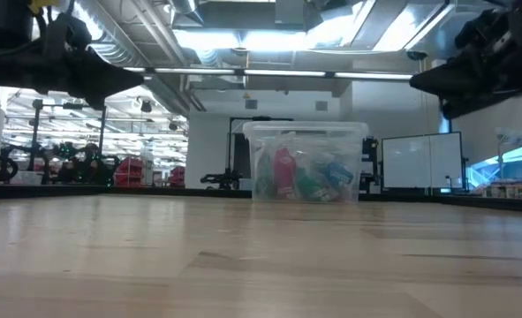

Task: Roll bandage
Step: Return to Home Position

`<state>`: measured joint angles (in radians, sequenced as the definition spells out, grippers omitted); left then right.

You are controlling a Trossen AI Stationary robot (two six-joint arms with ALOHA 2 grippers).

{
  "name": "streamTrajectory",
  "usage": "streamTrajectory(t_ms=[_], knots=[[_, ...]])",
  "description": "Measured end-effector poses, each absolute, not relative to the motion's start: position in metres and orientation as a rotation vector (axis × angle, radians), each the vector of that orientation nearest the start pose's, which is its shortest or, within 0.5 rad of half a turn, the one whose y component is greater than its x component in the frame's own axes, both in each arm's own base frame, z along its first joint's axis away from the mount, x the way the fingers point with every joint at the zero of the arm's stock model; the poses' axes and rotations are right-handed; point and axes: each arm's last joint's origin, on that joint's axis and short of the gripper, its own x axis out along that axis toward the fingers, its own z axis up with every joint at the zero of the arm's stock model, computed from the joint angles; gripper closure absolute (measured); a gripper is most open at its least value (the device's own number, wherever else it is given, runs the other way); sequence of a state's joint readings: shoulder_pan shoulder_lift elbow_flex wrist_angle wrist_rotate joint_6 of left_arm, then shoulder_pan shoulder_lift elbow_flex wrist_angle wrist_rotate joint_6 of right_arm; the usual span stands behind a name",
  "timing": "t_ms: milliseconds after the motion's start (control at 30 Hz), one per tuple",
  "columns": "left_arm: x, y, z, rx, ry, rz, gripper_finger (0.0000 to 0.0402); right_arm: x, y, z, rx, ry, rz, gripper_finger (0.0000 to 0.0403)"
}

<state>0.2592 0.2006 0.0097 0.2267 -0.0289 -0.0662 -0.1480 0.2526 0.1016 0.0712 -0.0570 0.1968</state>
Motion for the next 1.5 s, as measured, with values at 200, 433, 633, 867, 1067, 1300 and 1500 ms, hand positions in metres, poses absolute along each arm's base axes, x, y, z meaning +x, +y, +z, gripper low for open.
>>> streamTrajectory(t_ms=[200, 433, 633, 867, 1067, 1300, 1500], knots=[[0.101, 0.027, 0.171, -0.049, -0.04, 0.262, 0.0398, 0.11, -0.018, 0.159, 0.259, 0.09, -0.092, 0.0378], [0.095, 0.025, 0.171, -0.069, -0.057, 0.26, 0.0398, 0.108, -0.017, 0.161, 0.224, 0.067, -0.094, 0.0378], [0.094, 0.025, 0.168, -0.075, -0.035, 0.262, 0.0398, 0.102, -0.016, 0.163, 0.222, 0.038, -0.092, 0.0378], [0.094, 0.025, 0.168, -0.072, -0.028, 0.267, 0.0398, 0.096, -0.016, 0.17, 0.204, -0.049, -0.103, 0.0378], [0.094, 0.025, 0.167, -0.073, -0.023, 0.27, 0.0398, 0.096, -0.016, 0.169, 0.173, -0.043, -0.137, 0.0378], [0.094, 0.025, 0.167, -0.073, -0.021, 0.27, 0.0398, 0.097, -0.017, 0.167, 0.151, -0.025, -0.146, 0.0378], [0.094, 0.025, 0.167, -0.073, -0.021, 0.27, 0.0398, 0.097, -0.017, 0.167, 0.154, -0.026, -0.147, 0.0378]])
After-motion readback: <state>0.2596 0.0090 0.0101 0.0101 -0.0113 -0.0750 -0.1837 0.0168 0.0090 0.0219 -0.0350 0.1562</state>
